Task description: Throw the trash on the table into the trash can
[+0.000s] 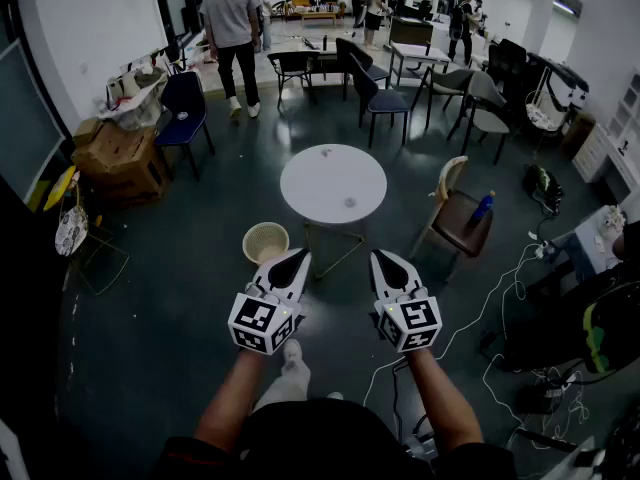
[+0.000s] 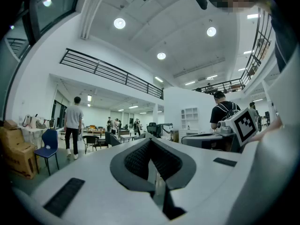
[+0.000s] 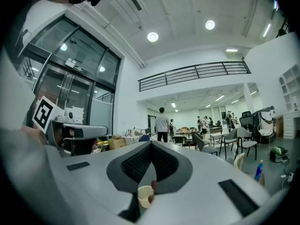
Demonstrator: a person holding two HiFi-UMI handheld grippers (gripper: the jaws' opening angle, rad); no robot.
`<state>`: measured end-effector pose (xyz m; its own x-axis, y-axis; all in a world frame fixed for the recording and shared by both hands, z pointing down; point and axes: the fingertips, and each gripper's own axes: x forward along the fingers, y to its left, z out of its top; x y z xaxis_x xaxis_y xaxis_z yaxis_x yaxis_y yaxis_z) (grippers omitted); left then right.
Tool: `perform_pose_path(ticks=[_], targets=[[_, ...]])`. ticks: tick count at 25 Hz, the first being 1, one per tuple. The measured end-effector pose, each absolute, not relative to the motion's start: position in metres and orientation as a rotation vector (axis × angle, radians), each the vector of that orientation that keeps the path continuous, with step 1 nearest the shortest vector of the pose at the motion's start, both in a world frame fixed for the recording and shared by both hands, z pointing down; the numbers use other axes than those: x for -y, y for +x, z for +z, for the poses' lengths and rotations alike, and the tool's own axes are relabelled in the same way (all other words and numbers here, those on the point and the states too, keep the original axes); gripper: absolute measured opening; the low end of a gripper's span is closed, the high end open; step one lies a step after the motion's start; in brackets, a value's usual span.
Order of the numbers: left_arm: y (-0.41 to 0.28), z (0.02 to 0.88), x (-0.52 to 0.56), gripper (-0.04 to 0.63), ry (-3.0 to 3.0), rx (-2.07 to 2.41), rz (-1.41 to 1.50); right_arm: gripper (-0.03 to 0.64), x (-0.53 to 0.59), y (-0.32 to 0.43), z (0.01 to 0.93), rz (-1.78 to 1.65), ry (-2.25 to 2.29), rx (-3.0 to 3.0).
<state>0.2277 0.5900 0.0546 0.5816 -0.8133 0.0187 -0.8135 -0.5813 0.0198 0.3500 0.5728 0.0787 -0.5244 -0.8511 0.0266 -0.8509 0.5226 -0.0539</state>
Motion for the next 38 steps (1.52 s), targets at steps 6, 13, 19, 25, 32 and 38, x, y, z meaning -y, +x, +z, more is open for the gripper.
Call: perform_pose_path(ticks=[6, 13, 19, 25, 32, 38], targets=[[0.214, 0.050, -0.563, 0.008, 2.774, 1.427, -0.004, 0.018, -0.548, 0.332, 0.072, -0.085, -1.514, -2.739], [0.195, 0.053, -0.518, 0.008, 2.777, 1.413, -0.004, 0.018, -0.502, 0.313, 0.074, -0.075, -1.524, -2.733], [0.182, 0.054, -0.471, 0.008, 2.786, 1.393, -0.007, 0.018, -0.458, 0.300, 0.079, -0.075, -1.547, -2.732], [0.172, 0.051, -0.424, 0.008, 2.795, 1.366, -0.024, 0.018, -0.413, 0.290, 0.069, -0.071, -1.564, -2.714], [0.148, 0.055, -0.378, 0.008, 2.788, 1.332, -0.046, 0.018, -0.370, 0.270, 0.072, -0.074, -1.588, -2.690], [0.124, 0.057, -0.335, 0.008, 2.793, 1.299, -0.070, 0.018, -0.329, 0.248, 0.071, -0.070, -1.624, -2.681]])
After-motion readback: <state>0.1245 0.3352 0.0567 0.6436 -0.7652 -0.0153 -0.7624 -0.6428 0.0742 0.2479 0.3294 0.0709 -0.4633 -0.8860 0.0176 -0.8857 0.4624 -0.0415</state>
